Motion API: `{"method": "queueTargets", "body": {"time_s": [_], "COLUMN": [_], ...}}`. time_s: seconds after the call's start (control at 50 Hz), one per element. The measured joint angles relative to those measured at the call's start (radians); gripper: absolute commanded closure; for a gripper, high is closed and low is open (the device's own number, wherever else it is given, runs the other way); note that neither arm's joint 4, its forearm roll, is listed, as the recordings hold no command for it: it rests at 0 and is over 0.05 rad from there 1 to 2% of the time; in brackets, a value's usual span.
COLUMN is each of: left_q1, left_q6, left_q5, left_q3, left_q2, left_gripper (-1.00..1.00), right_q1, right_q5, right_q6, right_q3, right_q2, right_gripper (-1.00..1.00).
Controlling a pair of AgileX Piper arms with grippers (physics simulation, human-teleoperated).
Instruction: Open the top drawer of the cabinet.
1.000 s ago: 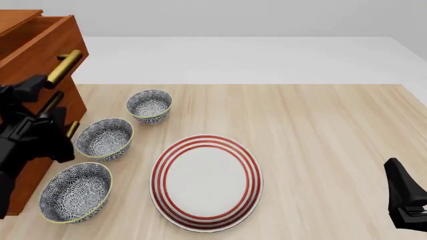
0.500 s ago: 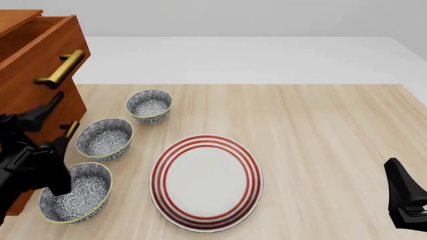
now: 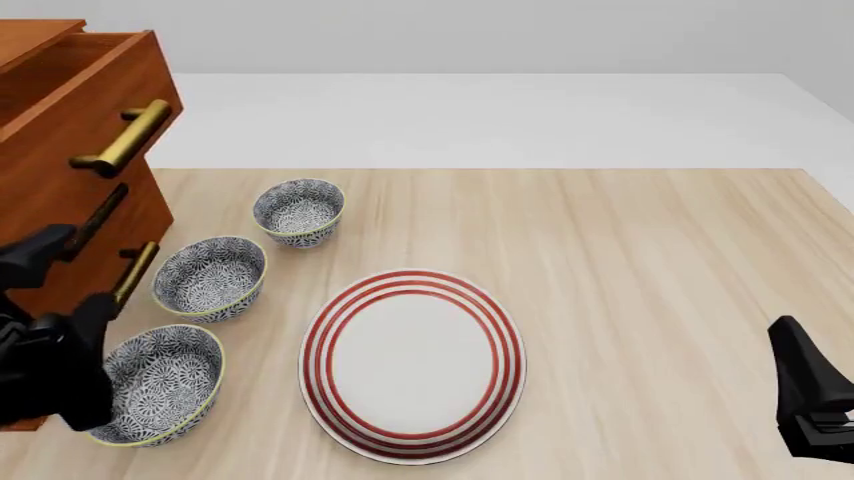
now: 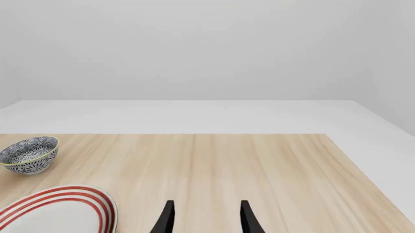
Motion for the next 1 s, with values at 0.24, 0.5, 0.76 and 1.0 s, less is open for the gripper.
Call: {"method": "queueTargets", "body": {"time_s": [0.24, 0.5, 0.76, 1.0], "left_q1": [-0.011, -0.024, -0.037, -0.065], "left_q6": [-0.076, -0.172, -0.293, -0.445], "left_q5": [0.22, 0.335, 0.378, 0.402], "left_q3": [-0.081, -0.188, -0.306, -0.435], "left_q2": [-0.19, -0.266, -0.242, -0.164], "left_gripper": [-1.0, -1.0, -1.0, -1.0], "right_q1": [0.0, 0.0, 0.0, 0.0], "right_q5": [0.0, 0.0, 0.0, 0.0], "right_q6": [0.0, 0.0, 0.0, 0.0], "right_q3": [0.0, 0.0, 0.0, 0.0], "right_q2": [0.0, 0.0, 0.0, 0.0], "right_gripper": [-1.0, -1.0, -1.0, -1.0]}}
